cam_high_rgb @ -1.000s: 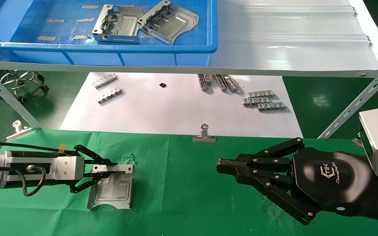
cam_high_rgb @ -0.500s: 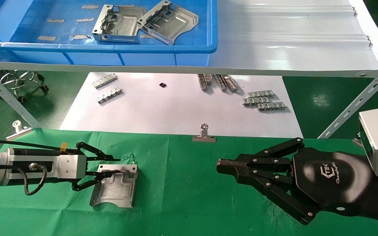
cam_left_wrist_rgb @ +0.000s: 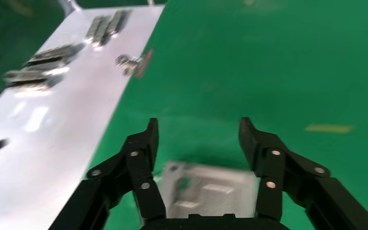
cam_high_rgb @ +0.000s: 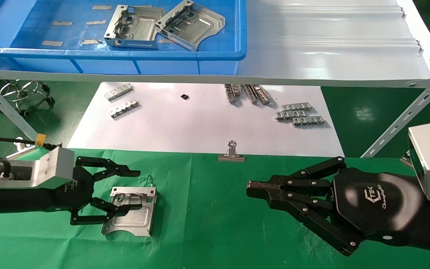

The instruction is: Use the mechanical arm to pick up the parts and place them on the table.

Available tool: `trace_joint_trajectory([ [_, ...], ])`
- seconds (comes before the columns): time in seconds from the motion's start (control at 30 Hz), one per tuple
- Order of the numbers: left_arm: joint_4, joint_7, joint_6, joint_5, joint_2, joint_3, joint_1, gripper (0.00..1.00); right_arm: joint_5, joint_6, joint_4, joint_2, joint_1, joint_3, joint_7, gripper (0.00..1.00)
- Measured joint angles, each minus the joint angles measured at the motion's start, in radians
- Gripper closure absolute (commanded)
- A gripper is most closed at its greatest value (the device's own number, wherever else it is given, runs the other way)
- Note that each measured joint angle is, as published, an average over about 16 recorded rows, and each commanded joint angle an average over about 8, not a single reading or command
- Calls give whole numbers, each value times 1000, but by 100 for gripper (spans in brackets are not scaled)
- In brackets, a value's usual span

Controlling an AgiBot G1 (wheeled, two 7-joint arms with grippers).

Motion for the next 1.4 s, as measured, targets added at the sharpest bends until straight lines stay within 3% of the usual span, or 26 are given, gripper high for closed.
trace_joint_trajectory([
  [0.13,-28,-56,20,-29,-9,-24,15,0,0,0,0,0,0,0,0,3],
  [0.17,-36,-65,21,-34,-11,-31,21,0,0,0,0,0,0,0,0,0],
  [1.4,-421,-374,12,-238,-88,-326,299,0,0,0,0,0,0,0,0,0],
])
